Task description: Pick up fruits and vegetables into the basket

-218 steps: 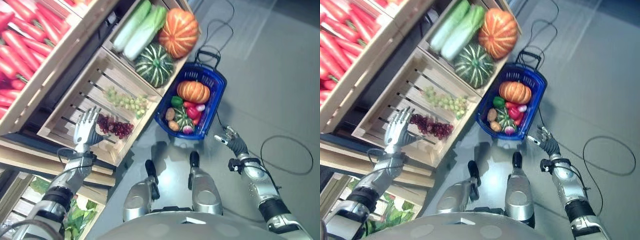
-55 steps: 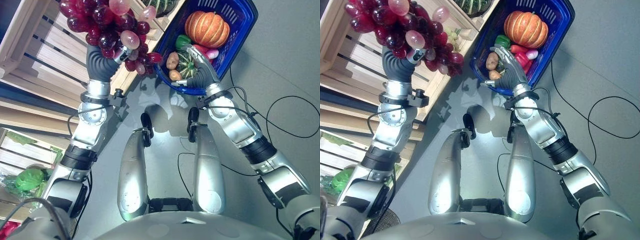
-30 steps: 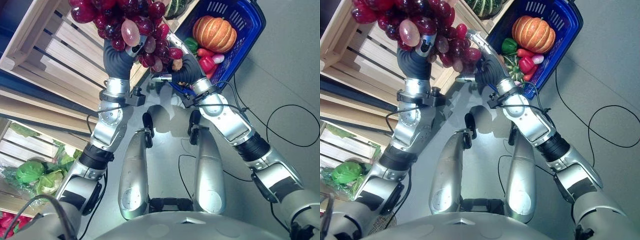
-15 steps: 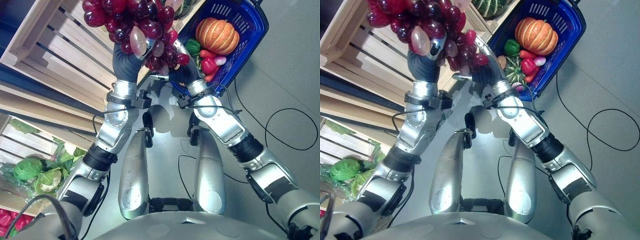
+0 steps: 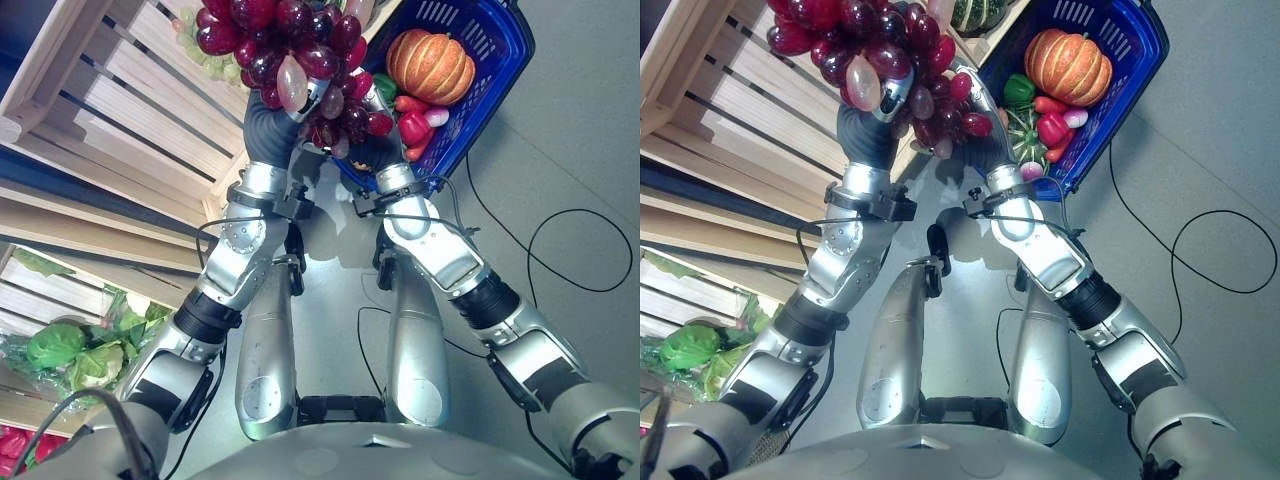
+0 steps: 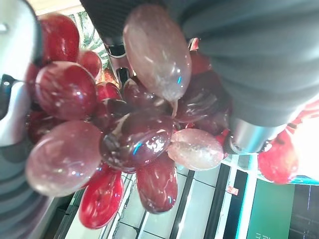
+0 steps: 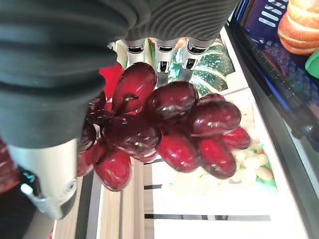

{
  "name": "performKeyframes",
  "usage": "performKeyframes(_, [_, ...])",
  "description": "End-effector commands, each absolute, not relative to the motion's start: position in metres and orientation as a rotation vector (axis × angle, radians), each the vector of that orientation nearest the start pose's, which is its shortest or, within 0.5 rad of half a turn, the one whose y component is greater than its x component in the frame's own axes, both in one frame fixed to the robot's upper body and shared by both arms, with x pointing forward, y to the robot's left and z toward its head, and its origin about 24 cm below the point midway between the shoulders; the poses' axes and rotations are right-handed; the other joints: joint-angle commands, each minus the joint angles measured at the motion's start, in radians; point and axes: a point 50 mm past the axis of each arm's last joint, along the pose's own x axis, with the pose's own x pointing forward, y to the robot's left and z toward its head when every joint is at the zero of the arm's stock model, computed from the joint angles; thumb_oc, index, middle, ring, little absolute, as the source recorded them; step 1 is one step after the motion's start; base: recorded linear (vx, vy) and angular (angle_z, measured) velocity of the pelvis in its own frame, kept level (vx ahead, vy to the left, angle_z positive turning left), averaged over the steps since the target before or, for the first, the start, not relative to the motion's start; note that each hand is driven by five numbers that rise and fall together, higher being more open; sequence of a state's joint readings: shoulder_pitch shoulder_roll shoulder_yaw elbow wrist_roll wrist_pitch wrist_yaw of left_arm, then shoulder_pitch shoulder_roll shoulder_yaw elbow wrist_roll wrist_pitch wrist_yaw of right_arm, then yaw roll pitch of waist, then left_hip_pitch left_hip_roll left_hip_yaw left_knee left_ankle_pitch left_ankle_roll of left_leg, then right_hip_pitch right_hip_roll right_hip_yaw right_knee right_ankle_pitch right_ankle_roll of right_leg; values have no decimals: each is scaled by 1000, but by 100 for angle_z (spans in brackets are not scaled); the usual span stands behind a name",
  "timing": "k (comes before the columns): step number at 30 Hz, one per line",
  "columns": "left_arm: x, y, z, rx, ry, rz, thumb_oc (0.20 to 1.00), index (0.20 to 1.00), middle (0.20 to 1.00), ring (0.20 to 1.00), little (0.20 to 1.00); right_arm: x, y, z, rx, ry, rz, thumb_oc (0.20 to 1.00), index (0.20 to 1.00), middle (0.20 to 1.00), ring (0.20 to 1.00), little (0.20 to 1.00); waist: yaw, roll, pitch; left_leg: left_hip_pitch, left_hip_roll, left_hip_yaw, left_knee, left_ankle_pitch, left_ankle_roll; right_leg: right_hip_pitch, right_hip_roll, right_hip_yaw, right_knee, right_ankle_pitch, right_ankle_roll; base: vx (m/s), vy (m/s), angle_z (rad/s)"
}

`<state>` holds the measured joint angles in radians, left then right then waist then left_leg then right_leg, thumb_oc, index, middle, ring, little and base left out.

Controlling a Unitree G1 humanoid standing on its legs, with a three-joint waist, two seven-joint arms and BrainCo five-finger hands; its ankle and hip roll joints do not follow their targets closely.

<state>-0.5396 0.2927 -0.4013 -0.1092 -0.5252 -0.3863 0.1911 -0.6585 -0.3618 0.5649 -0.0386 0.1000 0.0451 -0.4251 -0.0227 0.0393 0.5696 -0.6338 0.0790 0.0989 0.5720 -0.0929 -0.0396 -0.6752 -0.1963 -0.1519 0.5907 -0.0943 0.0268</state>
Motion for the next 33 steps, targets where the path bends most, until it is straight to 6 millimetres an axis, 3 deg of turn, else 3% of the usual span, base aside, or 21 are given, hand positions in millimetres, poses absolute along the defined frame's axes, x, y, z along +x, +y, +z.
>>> performKeyframes(1, [250, 70, 247, -447, -932, -556, 200, 200, 200, 200, 200, 288, -38, 222, -143, -739, 340, 200, 200, 200, 200, 200, 15, -9, -50, 22, -71, 31, -45, -69, 58, 28, 8, -37, -36, -23, 48, 0, 0, 0])
performKeyframes(13, [255, 65, 236, -448, -866, -612, 200, 200, 200, 200, 200, 289, -26, 217, -136, -693, 535, 200, 200, 200, 200, 200, 33, -14, -50, 14, -70, 20, -31, -64, 60, 25, -1, -49, -18, -22, 44, 2, -24, 0])
performKeyframes(20, [264, 57, 222, -308, -749, -609, 200, 200, 200, 200, 200, 291, -28, 209, -60, -626, 582, 200, 200, 200, 200, 200, 31, -15, -50, 18, -68, 21, -32, -62, 61, 28, -2, -52, -15, -21, 44, 0, -1, 0])
performKeyframes(21, [267, 55, 218, -280, -706, -613, 269, 269, 269, 269, 269, 291, -28, 209, -57, -624, 585, 200, 200, 200, 200, 200, 30, -14, -50, 18, -67, 22, -32, -61, 61, 28, -1, -52, -15, -21, 44, 1, -2, 3])
performKeyframes(22, [272, 48, 207, -182, -612, -644, 1000, 1000, 1000, 1000, 1000, 291, -29, 208, -55, -622, 590, 200, 200, 200, 200, 200, 28, -12, -50, 19, -66, 23, -32, -60, 61, 28, -1, -52, -14, -21, 44, 0, 0, 0])
performKeyframes(26, [280, 42, 188, 15, -505, -706, 1000, 1000, 1000, 1000, 1000, 292, -32, 207, -51, -616, 608, 200, 200, 200, 200, 200, 15, -5, -50, 27, -62, 28, -34, -56, 61, 33, 1, -49, -14, -21, 46, 0, 0, 0])
performKeyframes(31, [281, 52, 196, 213, -638, -654, 1000, 1000, 1000, 1000, 1000, 295, -39, 206, -74, -615, 602, 200, 200, 200, 200, 200, 3, 10, -50, 37, -60, 33, -41, -52, 55, 39, 4, -45, -18, -24, 44, 7, 32, -4])
performKeyframes(33, [281, 53, 196, 215, -642, -648, 1000, 1000, 1000, 1000, 1000, 295, -39, 206, -75, -615, 600, 200, 200, 200, 200, 200, 3, 10, -50, 38, -60, 33, -41, -52, 55, 39, 4, -44, -17, -25, 44, 8, 16, -7])
